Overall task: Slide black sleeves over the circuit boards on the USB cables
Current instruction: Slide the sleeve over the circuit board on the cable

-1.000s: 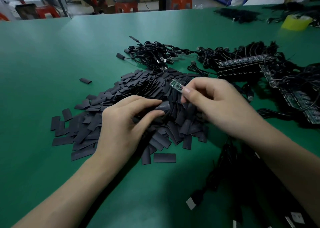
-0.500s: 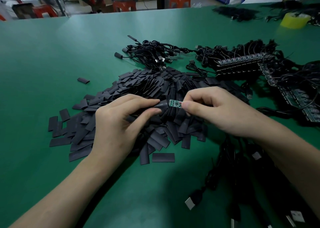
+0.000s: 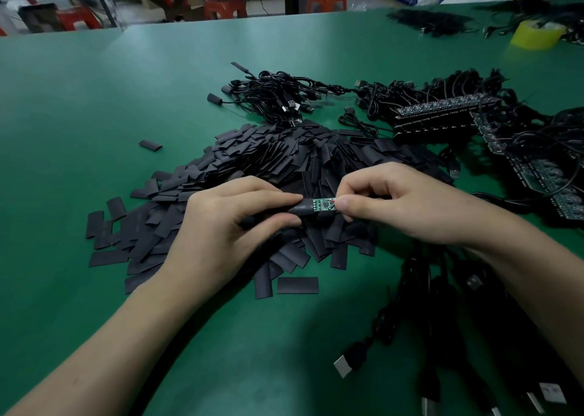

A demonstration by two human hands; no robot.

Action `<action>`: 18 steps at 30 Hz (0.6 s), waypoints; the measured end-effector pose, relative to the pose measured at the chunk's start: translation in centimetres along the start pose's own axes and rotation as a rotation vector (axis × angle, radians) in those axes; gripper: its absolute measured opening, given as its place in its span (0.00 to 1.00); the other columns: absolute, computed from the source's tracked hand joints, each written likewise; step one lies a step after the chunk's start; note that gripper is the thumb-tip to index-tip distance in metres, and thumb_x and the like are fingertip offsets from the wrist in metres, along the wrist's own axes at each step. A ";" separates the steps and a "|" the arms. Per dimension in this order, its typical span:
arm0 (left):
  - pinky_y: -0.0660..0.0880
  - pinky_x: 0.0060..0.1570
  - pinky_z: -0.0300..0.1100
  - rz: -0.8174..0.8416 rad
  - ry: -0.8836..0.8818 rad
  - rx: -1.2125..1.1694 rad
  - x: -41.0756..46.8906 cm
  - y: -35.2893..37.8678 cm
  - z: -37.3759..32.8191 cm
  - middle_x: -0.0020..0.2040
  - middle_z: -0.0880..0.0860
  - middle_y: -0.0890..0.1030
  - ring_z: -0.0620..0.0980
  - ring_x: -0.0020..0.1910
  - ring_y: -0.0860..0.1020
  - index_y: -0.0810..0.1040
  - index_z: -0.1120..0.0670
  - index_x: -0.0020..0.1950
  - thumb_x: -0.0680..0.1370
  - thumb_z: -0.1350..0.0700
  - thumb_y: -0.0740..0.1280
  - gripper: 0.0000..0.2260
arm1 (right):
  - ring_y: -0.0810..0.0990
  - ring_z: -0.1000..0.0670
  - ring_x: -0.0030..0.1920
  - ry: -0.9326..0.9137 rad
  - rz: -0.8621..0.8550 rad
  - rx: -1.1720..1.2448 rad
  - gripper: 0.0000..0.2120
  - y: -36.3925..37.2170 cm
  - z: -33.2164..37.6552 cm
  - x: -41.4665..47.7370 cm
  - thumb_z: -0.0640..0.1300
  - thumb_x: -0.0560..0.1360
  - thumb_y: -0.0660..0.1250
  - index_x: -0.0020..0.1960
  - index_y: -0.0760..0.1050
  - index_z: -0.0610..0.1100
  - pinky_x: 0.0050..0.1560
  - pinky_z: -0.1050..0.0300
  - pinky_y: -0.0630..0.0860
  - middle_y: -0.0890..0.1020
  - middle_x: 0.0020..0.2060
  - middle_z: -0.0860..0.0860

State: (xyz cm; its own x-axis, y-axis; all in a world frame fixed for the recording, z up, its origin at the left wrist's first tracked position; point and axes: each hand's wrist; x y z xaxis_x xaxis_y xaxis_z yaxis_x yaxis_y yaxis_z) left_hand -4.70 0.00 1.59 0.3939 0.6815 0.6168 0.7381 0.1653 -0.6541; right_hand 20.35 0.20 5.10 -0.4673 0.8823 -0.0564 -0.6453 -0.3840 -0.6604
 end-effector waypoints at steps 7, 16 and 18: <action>0.78 0.49 0.37 0.009 -0.084 0.007 -0.1 0.3 -0.1 0.47 0.48 0.85 0.42 0.45 0.82 0.88 0.54 0.54 0.75 0.52 0.76 0.10 | 0.66 0.57 0.29 -0.021 -0.003 -0.077 0.13 0.6 -0.2 0.2 0.52 0.81 0.65 0.39 0.78 0.50 0.31 0.62 0.62 0.72 0.28 0.55; 0.75 0.51 0.32 0.058 0.010 0.035 -0.2 0.2 0.1 0.49 0.49 0.84 0.41 0.47 0.80 0.87 0.56 0.56 0.77 0.53 0.75 0.11 | 0.68 0.55 0.31 -0.016 0.022 -0.052 0.13 0.7 -0.1 0.2 0.51 0.82 0.65 0.40 0.78 0.50 0.34 0.57 0.65 0.76 0.33 0.44; 0.76 0.50 0.33 0.070 0.020 0.025 -0.2 0.2 0.1 0.49 0.50 0.84 0.42 0.46 0.81 0.87 0.56 0.56 0.76 0.52 0.75 0.12 | 0.70 0.54 0.33 -0.006 0.021 -0.046 0.12 0.6 0.1 0.2 0.55 0.79 0.64 0.41 0.78 0.52 0.37 0.48 0.68 0.78 0.35 0.45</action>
State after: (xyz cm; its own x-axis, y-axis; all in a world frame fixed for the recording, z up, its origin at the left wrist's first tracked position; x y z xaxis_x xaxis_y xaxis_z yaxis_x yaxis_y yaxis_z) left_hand -4.66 -0.07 1.30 0.4552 0.6780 0.5772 0.6947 0.1350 -0.7065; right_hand 19.82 0.10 4.71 -0.4840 0.8726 -0.0657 -0.6069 -0.3888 -0.6932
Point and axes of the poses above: each hand's wrist, its own x-axis towards the middle knuckle, its own y-axis out of the palm, z = x × y
